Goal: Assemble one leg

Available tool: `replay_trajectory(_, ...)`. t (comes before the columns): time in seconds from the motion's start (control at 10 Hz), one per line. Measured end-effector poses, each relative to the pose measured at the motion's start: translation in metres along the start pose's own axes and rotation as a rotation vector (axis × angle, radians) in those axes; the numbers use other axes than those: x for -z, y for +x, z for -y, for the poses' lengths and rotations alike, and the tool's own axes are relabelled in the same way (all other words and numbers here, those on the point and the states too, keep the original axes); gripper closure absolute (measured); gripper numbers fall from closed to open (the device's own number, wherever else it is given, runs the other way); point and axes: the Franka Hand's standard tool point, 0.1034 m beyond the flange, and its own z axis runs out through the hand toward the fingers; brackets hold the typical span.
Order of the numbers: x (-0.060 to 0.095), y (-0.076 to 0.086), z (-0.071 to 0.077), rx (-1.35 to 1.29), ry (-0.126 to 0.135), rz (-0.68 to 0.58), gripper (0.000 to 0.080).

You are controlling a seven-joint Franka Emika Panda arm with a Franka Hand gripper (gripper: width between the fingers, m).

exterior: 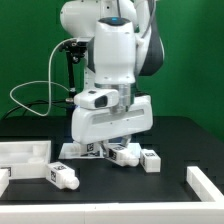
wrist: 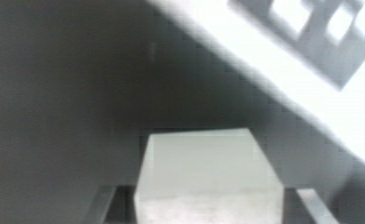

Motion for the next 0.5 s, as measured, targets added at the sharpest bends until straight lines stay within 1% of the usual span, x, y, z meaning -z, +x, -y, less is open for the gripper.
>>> replay_trajectory(0.1, -0.002, -0.006, -0.005, -0.015, 0.002, 0.007, 0.0515)
replay_trajectory(0.2, -0.005, -0.008, -0.006, -0.012, 0.005, 0.012, 0.0515)
replay_trajectory(0.4, -0.006, -0.006, -0.015, -0.007, 0.003, 0.007, 0.0514)
replay_trajectory(0.5, -0.006, -0.007, -0.012, -0.003, 0.005, 0.008, 0.0514)
